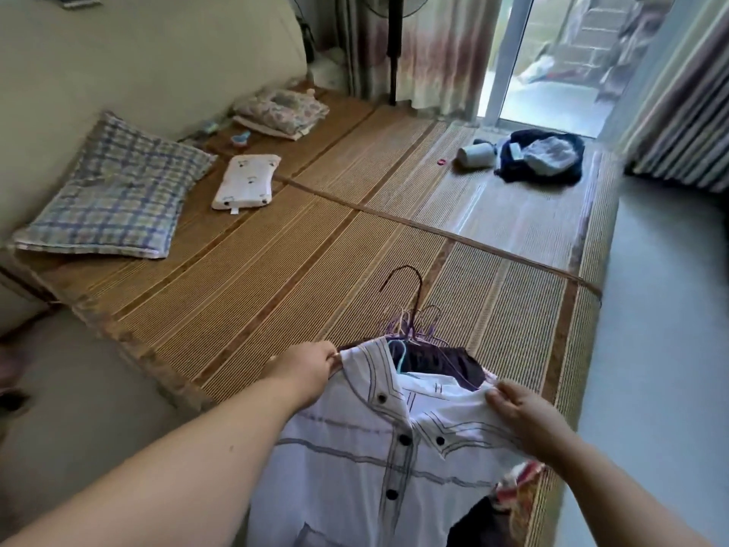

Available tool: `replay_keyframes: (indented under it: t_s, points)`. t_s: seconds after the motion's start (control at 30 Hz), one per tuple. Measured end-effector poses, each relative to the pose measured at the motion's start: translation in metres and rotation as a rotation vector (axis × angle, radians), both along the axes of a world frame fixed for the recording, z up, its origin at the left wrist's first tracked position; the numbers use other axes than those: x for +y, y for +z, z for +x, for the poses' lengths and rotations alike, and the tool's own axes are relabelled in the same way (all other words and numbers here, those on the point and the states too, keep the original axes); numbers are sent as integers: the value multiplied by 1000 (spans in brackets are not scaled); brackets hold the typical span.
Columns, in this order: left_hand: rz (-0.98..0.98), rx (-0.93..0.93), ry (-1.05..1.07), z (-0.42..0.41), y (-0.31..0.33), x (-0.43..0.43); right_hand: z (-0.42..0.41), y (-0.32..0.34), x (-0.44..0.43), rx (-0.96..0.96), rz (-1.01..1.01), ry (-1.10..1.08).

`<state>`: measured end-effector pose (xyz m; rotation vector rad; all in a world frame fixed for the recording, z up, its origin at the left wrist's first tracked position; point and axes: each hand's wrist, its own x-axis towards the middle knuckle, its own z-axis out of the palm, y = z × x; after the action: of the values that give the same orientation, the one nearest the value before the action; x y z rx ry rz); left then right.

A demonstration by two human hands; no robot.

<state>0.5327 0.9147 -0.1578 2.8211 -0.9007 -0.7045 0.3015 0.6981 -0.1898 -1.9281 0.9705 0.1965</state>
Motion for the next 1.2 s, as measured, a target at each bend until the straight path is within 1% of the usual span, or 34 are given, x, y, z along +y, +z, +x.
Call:
replay_keyframes:
  t_s: [0.13, 0.27, 0.33, 0.4, 0.5, 0.57, 0.63, 0.73, 0.83, 0.93, 1.0, 1.07, 1.2]
  points:
    - [106, 22, 56, 22, -40, -32, 35, -52, -27, 73, -73, 18]
    - [135, 102, 118, 35, -74, -36, 61, -93, -40, 150, -98, 50]
    - [143, 123, 106, 34, -85, -32, 70, -107, -40, 201, -122, 105]
    - [152, 130, 121, 30, -91, -24, 78, -115, -36, 234, -187, 186]
    - [188, 133, 126, 21, -87, -7, 94, -110, -22, 240, -241, 315]
    - [185, 119, 122, 20, -76, 3, 111, -94, -10, 215, -280, 401]
    - [157, 76, 126, 24, -56, 14, 136, -69, 6, 151, -343, 509]
    - [77, -33, 133, 31, -16, 35, 175, -21, 37, -6, -422, 630]
    - [12, -171, 150, 33, 35, 76, 211, 29, 85, -157, -485, 773]
    - [-13, -341, 211, 25, 89, 140, 236, 77, 155, -321, -541, 922]
    - [-10, -453, 269, 18, 121, 181, 247, 106, 203, -422, -538, 990]
    - [25, -552, 334, 5, 152, 231, 254, 136, 257, -521, -520, 1069]
    - [119, -688, 481, -29, 207, 339, 263, 193, 367, -675, -470, 1208]
